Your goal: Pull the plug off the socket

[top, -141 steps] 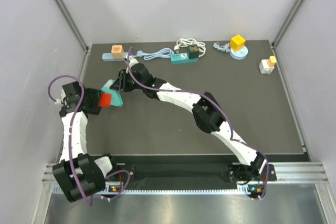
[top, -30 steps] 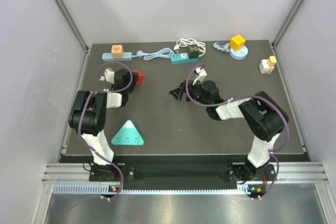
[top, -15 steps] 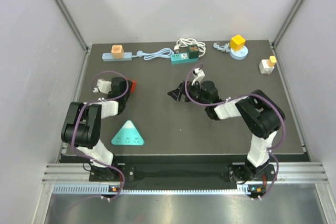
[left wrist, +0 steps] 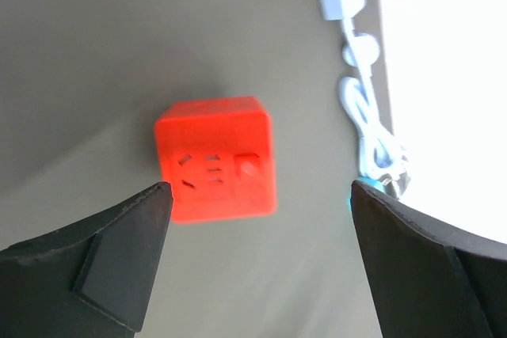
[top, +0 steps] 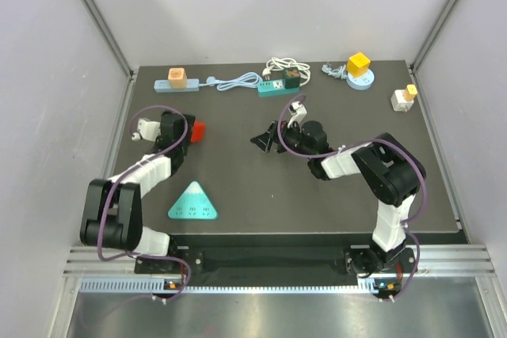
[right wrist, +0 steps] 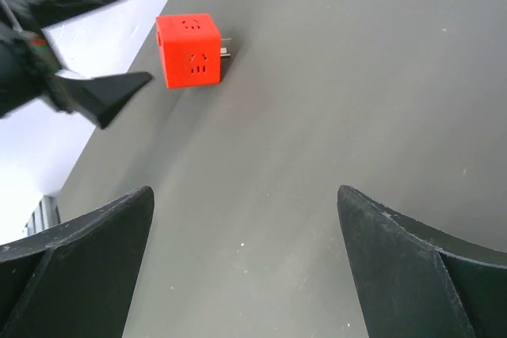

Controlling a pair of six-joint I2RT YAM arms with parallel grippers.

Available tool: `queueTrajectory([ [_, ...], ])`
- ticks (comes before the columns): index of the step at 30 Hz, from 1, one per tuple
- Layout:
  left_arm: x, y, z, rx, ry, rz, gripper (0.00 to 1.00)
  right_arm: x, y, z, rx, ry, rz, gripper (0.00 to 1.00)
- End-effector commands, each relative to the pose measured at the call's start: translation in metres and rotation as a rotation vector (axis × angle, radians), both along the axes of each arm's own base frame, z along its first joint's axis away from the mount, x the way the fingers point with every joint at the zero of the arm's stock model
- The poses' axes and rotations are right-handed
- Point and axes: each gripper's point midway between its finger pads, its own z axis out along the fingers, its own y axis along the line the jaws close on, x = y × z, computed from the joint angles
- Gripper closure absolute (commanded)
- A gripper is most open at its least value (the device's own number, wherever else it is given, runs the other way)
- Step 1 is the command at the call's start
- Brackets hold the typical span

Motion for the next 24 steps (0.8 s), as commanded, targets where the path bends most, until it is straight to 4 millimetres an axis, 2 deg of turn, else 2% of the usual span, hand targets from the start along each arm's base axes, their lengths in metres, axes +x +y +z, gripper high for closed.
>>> queueTrajectory([
  [1,-0.014,0.009,0.027,0.031,-0.021,0.023,0.02,0.008,0.01,0.029,0.077,-0.073,0.022,0.03],
  [2,-0.019,0.01,0.043,0.034,-0.05,0.025,0.02,0.008,0.009,0.027,0.078,-0.067,0.022,0.03],
  [4,-0.028,0.013,0.054,0.059,-0.047,0.021,0.02,0.005,0.007,0.028,0.081,-0.068,0.023,0.03],
  [6,-0.037,0.014,0.072,0.094,-0.067,-0.01,0.09,0.002,0.005,0.031,0.094,-0.075,0.027,0.03],
  [8,-0.042,0.009,0.088,0.121,-0.085,-0.059,0.13,-0.003,0.001,0.032,0.118,-0.07,0.033,0.02],
  [9,-0.039,0.007,0.103,0.138,-0.105,-0.081,0.16,-0.004,-0.002,0.033,0.122,-0.069,0.036,0.02],
  [10,-0.041,-0.001,0.107,0.145,-0.098,-0.139,0.21,-0.006,-0.003,0.032,0.126,-0.064,0.04,0.03],
  [12,-0.037,-0.012,0.12,0.202,-0.103,-0.231,0.25,-0.009,-0.009,0.029,0.105,-0.052,0.044,0.03],
  [16,-0.04,-0.04,0.114,0.25,-0.111,-0.333,0.24,-0.008,-0.019,0.017,0.014,-0.072,0.008,0.02],
  [17,-0.038,-0.047,0.121,0.257,-0.155,-0.347,0.24,-0.006,-0.02,0.015,0.015,-0.065,0.0,0.02],
  [18,-0.041,-0.062,0.115,0.26,-0.164,-0.389,0.24,-0.008,-0.018,0.011,0.016,-0.051,0.016,0.02],
  [20,-0.036,-0.078,0.119,0.267,-0.217,-0.424,0.24,-0.014,-0.019,0.011,0.014,-0.048,0.035,0.02],
  [21,-0.036,-0.09,0.12,0.267,-0.23,-0.459,0.24,-0.015,-0.022,0.02,0.024,-0.072,0.026,0.02],
  [23,-0.03,-0.102,0.115,0.279,-0.223,-0.496,0.24,-0.019,-0.032,0.015,0.015,-0.075,-0.004,0.01],
  [24,-0.026,-0.109,0.124,0.279,-0.252,-0.514,0.23,-0.017,-0.036,0.015,0.011,-0.071,-0.034,0.02],
])
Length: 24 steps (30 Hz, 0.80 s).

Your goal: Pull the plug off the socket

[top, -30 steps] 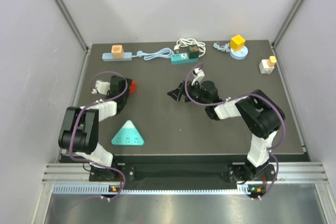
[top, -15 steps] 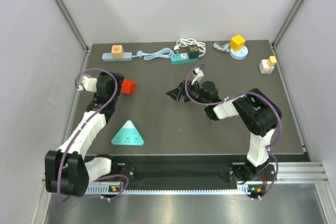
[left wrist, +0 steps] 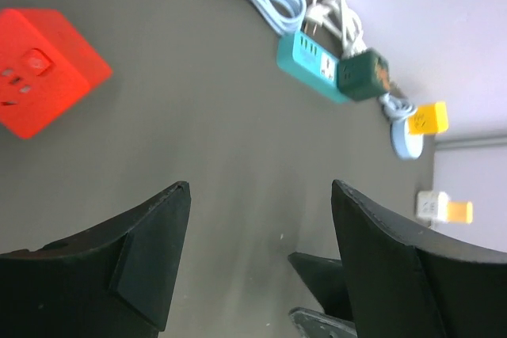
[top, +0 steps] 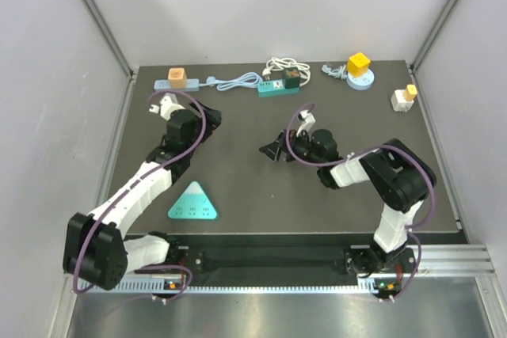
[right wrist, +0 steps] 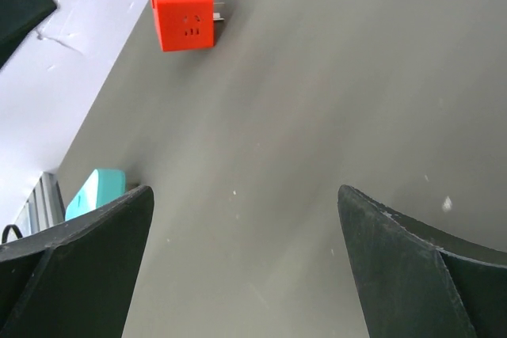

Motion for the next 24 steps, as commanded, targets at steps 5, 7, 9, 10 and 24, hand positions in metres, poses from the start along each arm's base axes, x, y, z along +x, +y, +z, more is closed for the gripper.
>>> queueTrajectory([
  [5,0.024,-0.026,0.029,0.048,-0.151,-0.107,0.23,0.003,-0.029,0.009,-0.01,-0.021,-0.131,0.02],
  [7,0.026,-0.022,0.03,0.086,-0.163,-0.096,0.23,0.01,-0.034,0.014,-0.025,-0.002,-0.176,0.02],
  [9,0.029,-0.015,0.029,0.15,-0.18,-0.079,0.23,0.015,-0.044,0.011,-0.083,0.042,-0.231,0.01],
  [10,0.032,-0.011,0.032,0.172,-0.199,-0.064,0.23,0.024,-0.043,0.022,-0.096,0.023,-0.247,0.01],
  [24,0.082,0.001,0.082,0.28,-0.388,0.042,0.23,0.16,-0.029,0.081,-0.388,-0.11,-0.357,0.05],
])
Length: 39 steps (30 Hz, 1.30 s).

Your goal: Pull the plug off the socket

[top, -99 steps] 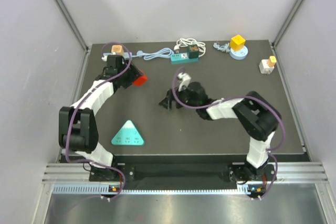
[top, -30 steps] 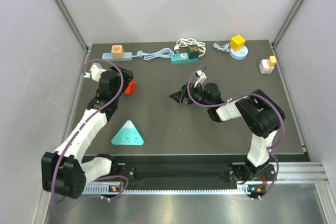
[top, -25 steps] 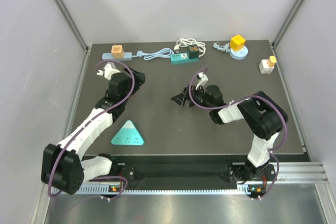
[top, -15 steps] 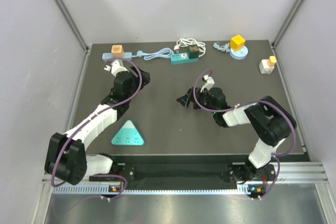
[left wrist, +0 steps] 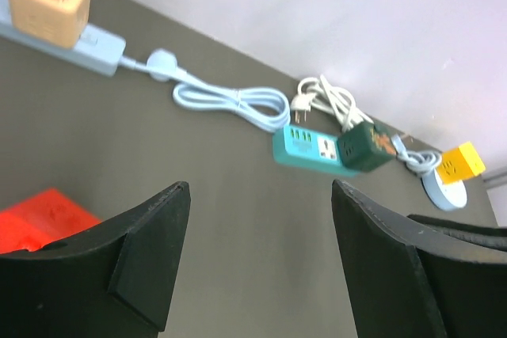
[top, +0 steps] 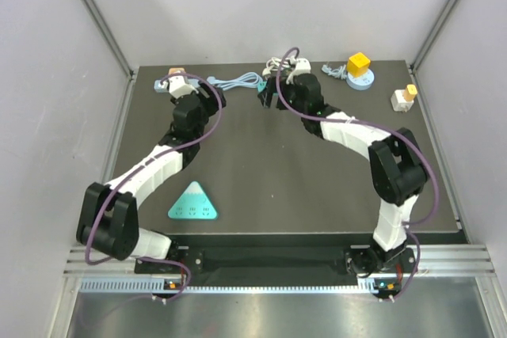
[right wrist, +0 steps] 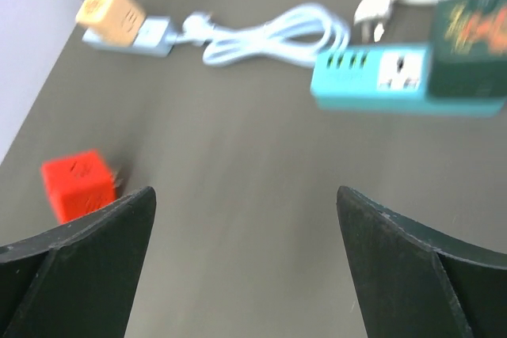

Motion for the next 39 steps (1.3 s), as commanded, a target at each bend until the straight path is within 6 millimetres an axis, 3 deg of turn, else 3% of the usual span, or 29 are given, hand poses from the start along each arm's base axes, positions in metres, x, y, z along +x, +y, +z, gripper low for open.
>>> queueTrajectory([
  [1,0.025,0.003,0.043,0.009,-0.151,0.034,0.23,0.035,-0.016,-0.006,-0.116,0.0,-0.058,0.05],
  [3,0.034,0.001,0.05,0.011,-0.183,0.026,0.23,0.056,-0.012,-0.001,-0.121,-0.026,-0.065,0.05],
  [7,0.047,0.005,0.035,0.075,-0.185,0.019,0.22,0.092,0.001,0.003,-0.149,-0.067,-0.041,0.07],
  [8,0.048,0.011,0.027,0.079,-0.177,0.023,0.22,0.099,0.01,-0.023,-0.172,-0.043,0.009,0.07],
  [9,0.05,0.013,0.025,0.079,-0.183,0.014,0.22,0.113,0.018,0.002,-0.172,-0.111,0.031,0.08],
  [10,0.052,0.009,0.022,0.077,-0.198,-0.027,0.21,0.121,0.023,0.0,-0.178,-0.119,0.048,0.08],
  [11,0.054,0.016,0.017,0.08,-0.194,-0.029,0.22,0.128,0.03,-0.028,-0.196,-0.087,0.081,0.08],
  [12,0.056,0.017,0.014,0.083,-0.192,-0.04,0.22,0.141,0.034,-0.007,-0.177,-0.134,0.082,0.08],
  [13,0.058,0.015,0.01,0.089,-0.191,-0.071,0.22,0.147,0.036,-0.008,-0.161,-0.134,0.077,0.08],
  [14,0.06,0.021,0.006,0.097,-0.188,-0.065,0.22,0.157,0.034,-0.025,-0.154,-0.115,0.065,0.08],
  [15,0.061,0.022,0.002,0.101,-0.185,-0.07,0.22,0.163,0.034,-0.015,-0.105,-0.116,0.043,0.09],
  [19,0.067,0.031,-0.014,0.075,-0.168,-0.087,0.23,0.173,0.034,-0.024,0.016,-0.102,0.012,0.14],
  [26,0.071,0.043,-0.027,0.081,-0.151,-0.07,0.23,0.179,0.036,-0.052,0.028,-0.056,-0.007,0.17],
  [29,0.074,0.043,-0.033,0.069,-0.145,-0.075,0.23,0.177,0.036,-0.052,0.024,-0.045,0.001,0.2],
  [34,0.078,0.037,-0.038,0.056,-0.143,-0.105,0.24,0.178,0.003,-0.059,-0.111,-0.021,-0.127,0.2],
  [35,0.078,0.036,-0.039,0.056,-0.143,-0.107,0.24,0.182,-0.011,-0.048,-0.122,-0.036,-0.167,0.2],
  [36,0.078,0.036,-0.04,0.058,-0.141,-0.109,0.24,0.175,-0.024,-0.066,-0.174,0.021,-0.181,0.2],
  [38,0.079,0.035,-0.039,0.058,-0.142,-0.112,0.25,0.177,-0.053,-0.059,-0.209,0.033,-0.245,0.2],
  [39,0.079,0.034,-0.04,0.057,-0.141,-0.119,0.25,0.172,-0.062,-0.07,-0.236,0.05,-0.245,0.2],
])
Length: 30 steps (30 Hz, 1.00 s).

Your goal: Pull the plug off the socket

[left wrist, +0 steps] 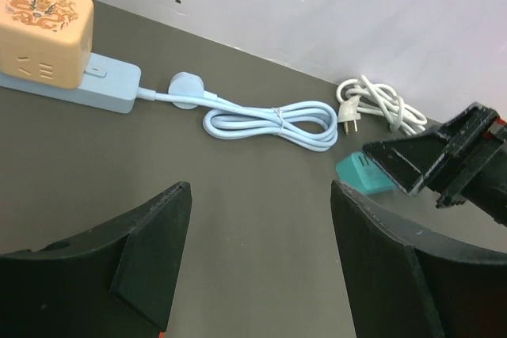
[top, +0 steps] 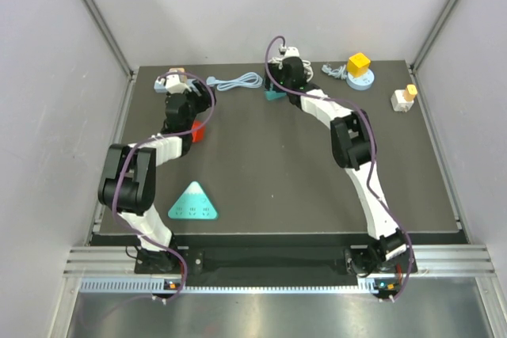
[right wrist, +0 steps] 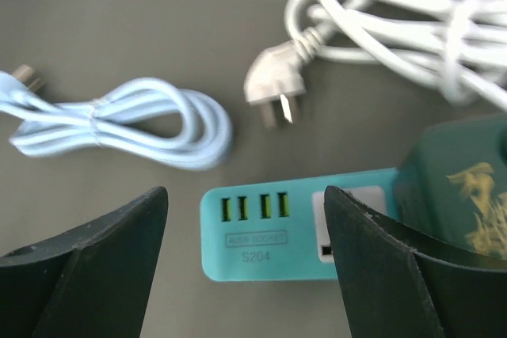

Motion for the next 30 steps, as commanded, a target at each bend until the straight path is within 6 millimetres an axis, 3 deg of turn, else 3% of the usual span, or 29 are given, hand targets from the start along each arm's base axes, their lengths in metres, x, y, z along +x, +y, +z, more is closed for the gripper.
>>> queueTrajectory([
  [1,0.007,-0.006,0.025,-0.02,-0.09,-0.032,0.25,0.003,-0.069,0.034,-0.093,-0.017,-0.124,0.2],
  [2,0.007,-0.014,0.027,-0.028,-0.095,-0.076,0.25,-0.001,-0.069,0.053,-0.07,-0.05,-0.077,0.2],
  [3,0.009,-0.018,0.021,-0.04,-0.086,-0.092,0.26,-0.008,-0.072,0.041,-0.084,-0.041,-0.05,0.19],
  [7,0.016,-0.036,0.017,-0.052,-0.093,-0.174,0.28,-0.026,-0.058,0.074,-0.077,-0.102,0.076,0.13],
  [8,0.017,-0.038,0.014,-0.054,-0.088,-0.183,0.28,-0.029,-0.06,0.093,-0.071,-0.129,0.074,0.12],
  [10,0.021,-0.046,0.008,-0.052,-0.071,-0.21,0.3,-0.038,-0.069,0.097,-0.072,-0.125,0.035,0.11],
  [12,0.024,-0.052,0.0,-0.047,-0.053,-0.224,0.3,-0.044,-0.09,0.106,-0.075,-0.129,-0.063,0.1],
  [14,0.025,-0.062,-0.001,-0.048,-0.054,-0.248,0.3,-0.049,-0.11,0.108,-0.058,-0.123,-0.164,0.08],
  [18,0.03,-0.085,-0.011,-0.041,-0.044,-0.31,0.3,-0.049,-0.121,0.096,-0.011,-0.087,-0.268,0.04],
  [19,0.032,-0.098,-0.005,-0.032,-0.057,-0.335,0.3,-0.047,-0.122,0.096,-0.007,-0.087,-0.282,0.01],
  [20,0.034,-0.103,-0.012,-0.011,-0.033,-0.331,0.3,-0.042,-0.127,0.083,-0.019,-0.069,-0.32,0.0],
  [21,0.036,-0.109,-0.02,0.033,-0.019,-0.333,0.3,-0.035,-0.128,0.089,-0.025,-0.074,-0.327,0.0],
  [23,0.038,-0.13,-0.018,0.077,-0.02,-0.35,0.3,-0.025,-0.134,0.075,-0.064,-0.052,-0.356,0.0],
  [24,0.039,-0.136,-0.024,0.104,-0.017,-0.362,0.3,-0.017,-0.135,0.087,-0.057,-0.077,-0.361,0.0],
  [25,0.038,-0.147,-0.021,0.11,-0.028,-0.38,0.3,-0.014,-0.138,0.084,-0.064,-0.064,-0.37,0.0],
  [26,0.039,-0.15,-0.02,0.116,-0.031,-0.381,0.3,-0.007,-0.145,0.072,-0.071,-0.046,-0.386,0.0],
  [27,0.039,-0.152,-0.022,0.124,-0.026,-0.382,0.3,-0.001,-0.146,0.081,-0.051,-0.047,-0.399,0.01],
  [30,0.039,-0.162,-0.023,0.134,-0.029,-0.389,0.3,0.007,-0.15,0.072,-0.025,-0.028,-0.429,0.04],
])
